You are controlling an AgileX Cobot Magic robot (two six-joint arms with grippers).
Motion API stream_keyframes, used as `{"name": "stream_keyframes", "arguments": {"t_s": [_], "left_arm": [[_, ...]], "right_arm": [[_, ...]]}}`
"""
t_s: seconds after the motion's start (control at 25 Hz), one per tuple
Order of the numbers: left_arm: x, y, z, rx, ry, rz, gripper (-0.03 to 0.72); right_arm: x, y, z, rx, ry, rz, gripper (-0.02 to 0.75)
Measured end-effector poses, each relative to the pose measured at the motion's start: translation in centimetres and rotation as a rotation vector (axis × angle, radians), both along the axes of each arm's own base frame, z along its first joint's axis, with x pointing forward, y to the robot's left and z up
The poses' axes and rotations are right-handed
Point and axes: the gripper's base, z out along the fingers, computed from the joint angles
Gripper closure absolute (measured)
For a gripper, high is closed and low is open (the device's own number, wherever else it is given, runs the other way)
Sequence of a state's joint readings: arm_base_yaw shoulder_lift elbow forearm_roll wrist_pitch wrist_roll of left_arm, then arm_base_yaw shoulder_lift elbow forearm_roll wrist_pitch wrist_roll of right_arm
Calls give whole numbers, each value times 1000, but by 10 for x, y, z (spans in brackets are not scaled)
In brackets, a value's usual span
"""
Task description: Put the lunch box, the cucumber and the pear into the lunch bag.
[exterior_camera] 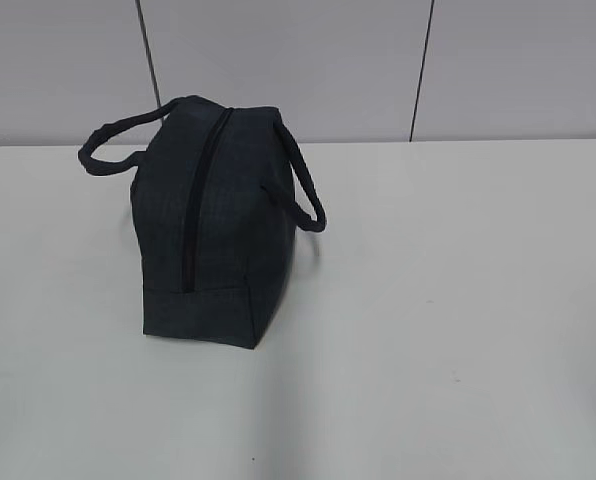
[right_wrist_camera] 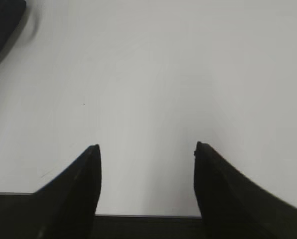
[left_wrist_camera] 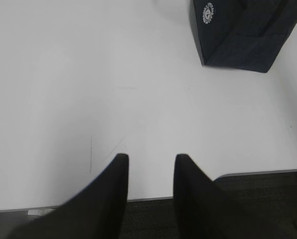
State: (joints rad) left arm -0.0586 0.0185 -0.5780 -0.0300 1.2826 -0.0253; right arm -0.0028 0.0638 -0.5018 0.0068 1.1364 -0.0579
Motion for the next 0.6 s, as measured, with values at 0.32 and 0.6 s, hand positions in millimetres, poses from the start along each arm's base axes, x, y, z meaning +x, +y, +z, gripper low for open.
{"name": "stream_keyframes", "arguments": {"t_s": [0.32,0.6], "left_arm": [[4,1,4,5,-61,8,453],[14,1,-2,4,-113,12,453]], "right_arm": [[0,0,0,1,0,-4,300],[0,0,0,1,0,-4,300]]}}
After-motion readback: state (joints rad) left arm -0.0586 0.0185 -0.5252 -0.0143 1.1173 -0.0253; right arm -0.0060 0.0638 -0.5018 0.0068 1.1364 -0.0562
